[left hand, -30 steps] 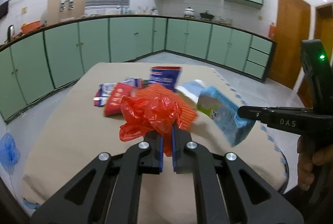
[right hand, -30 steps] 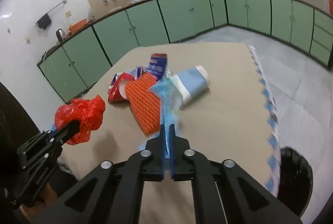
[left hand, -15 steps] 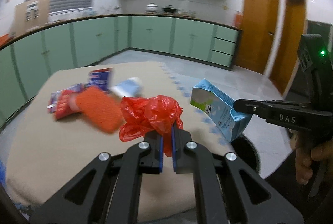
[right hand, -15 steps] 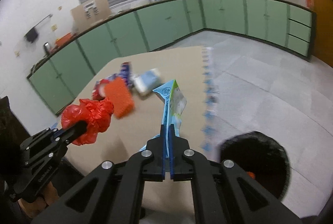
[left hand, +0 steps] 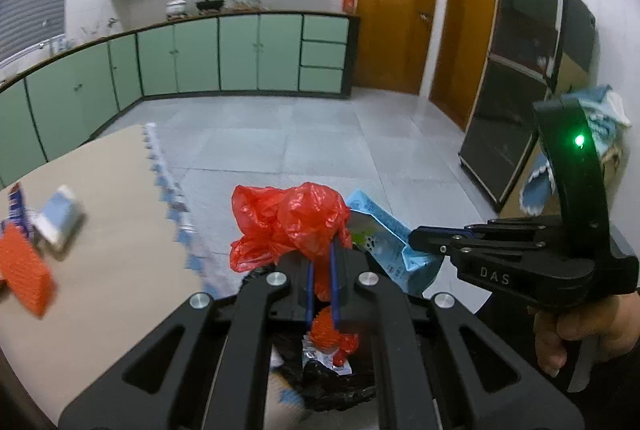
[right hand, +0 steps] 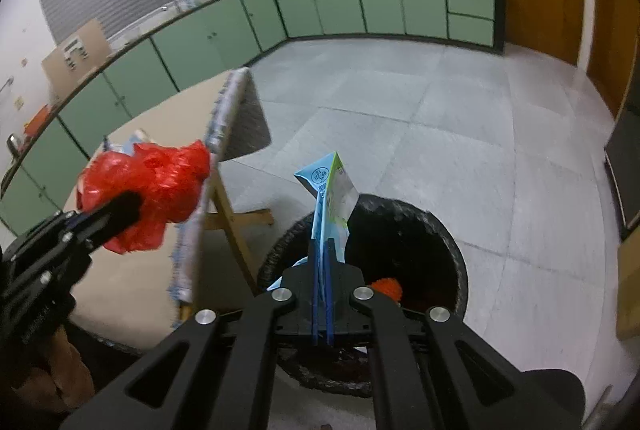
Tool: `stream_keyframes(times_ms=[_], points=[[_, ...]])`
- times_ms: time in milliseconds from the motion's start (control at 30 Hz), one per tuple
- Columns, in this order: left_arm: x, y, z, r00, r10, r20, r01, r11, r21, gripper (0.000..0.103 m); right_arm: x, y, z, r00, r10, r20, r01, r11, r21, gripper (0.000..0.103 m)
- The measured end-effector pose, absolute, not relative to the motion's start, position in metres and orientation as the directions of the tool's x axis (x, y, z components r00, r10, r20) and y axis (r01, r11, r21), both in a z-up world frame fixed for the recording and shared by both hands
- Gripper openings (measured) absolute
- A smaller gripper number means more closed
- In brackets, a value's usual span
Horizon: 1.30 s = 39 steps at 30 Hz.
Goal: Collect trash
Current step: 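Carry both items to the black bin and open both tools to drop them, then grasp the orange foam net with the left tool while the right tool grasps the blue-white cup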
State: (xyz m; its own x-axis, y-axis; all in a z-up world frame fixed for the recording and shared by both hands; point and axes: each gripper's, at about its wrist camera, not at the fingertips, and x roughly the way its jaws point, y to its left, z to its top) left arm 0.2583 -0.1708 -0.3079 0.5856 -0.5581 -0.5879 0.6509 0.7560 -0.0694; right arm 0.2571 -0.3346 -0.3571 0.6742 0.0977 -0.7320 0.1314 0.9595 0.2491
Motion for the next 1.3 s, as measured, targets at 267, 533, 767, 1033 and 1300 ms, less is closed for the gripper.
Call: stream_keyframes(times_ms=[267,533,767,1033,1300], points=[[0.281,-0.194,-0.359,0.523,-0.533,-0.665,0.657,0.750,-0.084,0.039,0.261,-0.367,-0.379,0.650,0.043,-0.759,0.227,0.942,0.248,0.025],[0.278,-0.176,-0.347,0.562,-0.522,-0.642,0.640,0.766,-0.064,0.047,0.258,-0.360,-0.368,0.666,0.057,-0.744,0.198,0.948,0.250,0.026],[0.262,-0.103,-0.312,0.726,-0.392,-0.566,0.484,0.875,0.016,0.060,0.267,-0.316,-0.344,0.698,0.129,-0.704,0.075,0.965,0.251,0.028],[0.273,0.010,-0.303,0.828,-0.156,-0.539,0.213,0.976,0.045,0.064,0.295,-0.223,-0.322,0.695,0.258,-0.671,-0.133,0.963,0.233,0.029],[0.300,0.058,-0.300,0.839,-0.096,-0.536,0.129,0.991,0.024,0.064,0.327,-0.141,-0.308,0.681,0.341,-0.648,-0.276,0.939,0.203,0.029]])
